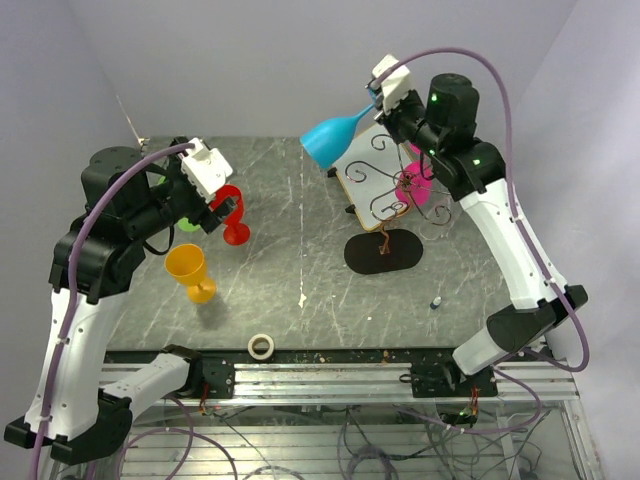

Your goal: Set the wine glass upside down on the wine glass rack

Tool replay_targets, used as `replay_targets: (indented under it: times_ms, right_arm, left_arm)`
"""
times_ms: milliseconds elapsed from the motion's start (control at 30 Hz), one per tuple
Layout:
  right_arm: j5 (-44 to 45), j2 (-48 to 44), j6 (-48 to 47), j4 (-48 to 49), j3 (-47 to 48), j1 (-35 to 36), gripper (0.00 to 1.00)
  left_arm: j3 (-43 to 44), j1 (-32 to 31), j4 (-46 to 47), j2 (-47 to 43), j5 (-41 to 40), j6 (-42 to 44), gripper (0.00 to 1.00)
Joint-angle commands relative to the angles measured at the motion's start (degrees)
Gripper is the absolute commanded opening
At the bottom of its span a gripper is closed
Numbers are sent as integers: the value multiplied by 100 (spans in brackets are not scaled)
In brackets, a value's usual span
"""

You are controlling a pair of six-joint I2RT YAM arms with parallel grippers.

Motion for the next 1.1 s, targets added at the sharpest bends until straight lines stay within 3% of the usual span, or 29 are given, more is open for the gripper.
replay_targets:
  times_ms: [0, 367, 1067]
  right_arm:
    - [975, -19, -782, 245, -275, 407, 0]
    - [1598, -142, -1795, 194, -901, 883, 0]
    - [1493, -719, -2442, -266, -1421, 898, 0]
  left_arm:
    - [4, 65, 54, -56, 59, -8, 90]
    - [95, 133, 115, 96, 253, -47, 90]
    - [129, 145, 134, 295, 382, 18, 90]
